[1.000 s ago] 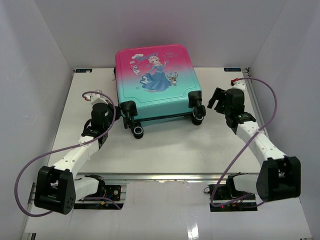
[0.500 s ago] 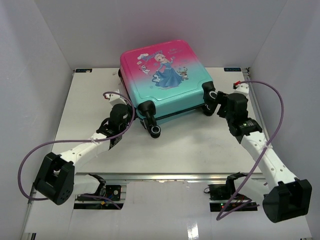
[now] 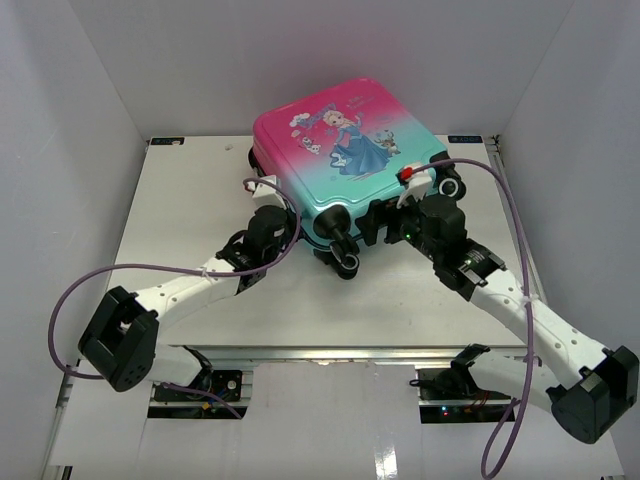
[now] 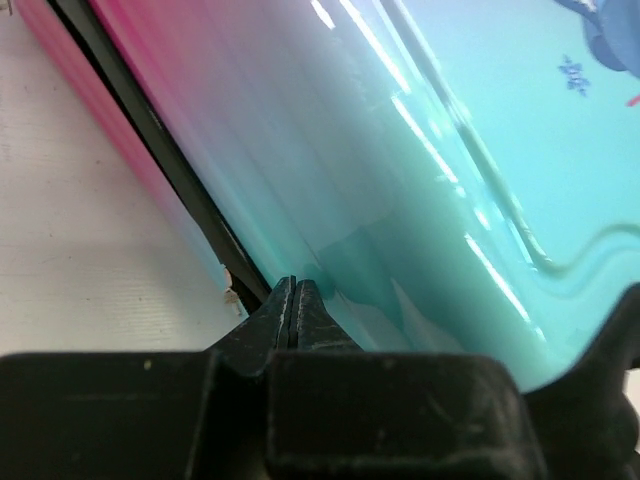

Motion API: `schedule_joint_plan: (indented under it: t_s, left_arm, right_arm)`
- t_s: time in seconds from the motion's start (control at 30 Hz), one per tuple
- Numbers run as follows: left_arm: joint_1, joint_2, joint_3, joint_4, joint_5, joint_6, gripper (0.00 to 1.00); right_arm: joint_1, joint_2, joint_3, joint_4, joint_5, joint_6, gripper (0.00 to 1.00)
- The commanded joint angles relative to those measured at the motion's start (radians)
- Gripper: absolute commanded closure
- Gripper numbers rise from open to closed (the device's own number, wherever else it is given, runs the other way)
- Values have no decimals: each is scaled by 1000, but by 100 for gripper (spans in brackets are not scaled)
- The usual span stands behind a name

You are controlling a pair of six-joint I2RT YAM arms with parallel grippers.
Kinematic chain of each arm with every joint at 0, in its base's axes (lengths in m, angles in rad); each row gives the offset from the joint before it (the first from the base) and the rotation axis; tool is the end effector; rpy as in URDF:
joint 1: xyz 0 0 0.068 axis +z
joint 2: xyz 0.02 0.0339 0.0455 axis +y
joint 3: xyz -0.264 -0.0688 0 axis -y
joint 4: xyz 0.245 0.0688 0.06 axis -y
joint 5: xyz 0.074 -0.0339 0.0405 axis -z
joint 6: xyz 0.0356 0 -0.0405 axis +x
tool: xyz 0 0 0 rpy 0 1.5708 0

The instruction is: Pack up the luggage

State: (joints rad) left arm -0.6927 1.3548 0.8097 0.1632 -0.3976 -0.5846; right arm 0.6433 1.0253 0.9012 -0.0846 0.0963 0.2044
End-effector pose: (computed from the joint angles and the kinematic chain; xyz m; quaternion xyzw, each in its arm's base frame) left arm 0.2421 -0.1830 0.2558 -0.0666 0.8169 -0.1959 0.5383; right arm 0.1946 0.1416 0.3457 -0.1394 0.7640 0.2246 0.5886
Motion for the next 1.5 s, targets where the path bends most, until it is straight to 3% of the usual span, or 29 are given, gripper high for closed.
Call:
schedule_joint_plan:
  t_s: [0.0,0.17,0.3,0.43,0.57,0.63,0.83,0.93,1.2,1.47]
  left_arm:
    - [102,-119,82,-50,99,32,99]
    - [301,-166,60,-60,173,33,95]
    - [430,-118,35,-18,258,14,94]
    - [570,-21,26,95,432,-23,78]
    - [619,81,98,122,522,-22,71]
    - [632,118,121,136,537,-25,70]
    - [652,188,147,182,560,-30,66]
    - [660,228,159,204,594,-30,66]
    - [662,279,189,237,615,-15,65]
    - [661,288,203,297,734,-20,63]
  right_arm:
    - [61,74,39,72,-115,-71,6]
    - [130,140,34,104,-101,-91,4]
    - [182,202,45,98,-60,-122,4]
    - [235,280,58,80,6,-140,4]
    - [249,345,68,58,89,-157,7]
    - [250,362,73,50,122,-163,13]
    - [246,324,73,31,352,-224,73]
    - [242,269,77,63,408,-282,88]
    - [133,168,24,100,399,-309,92]
    - [-40,39,-177,171,320,-236,91]
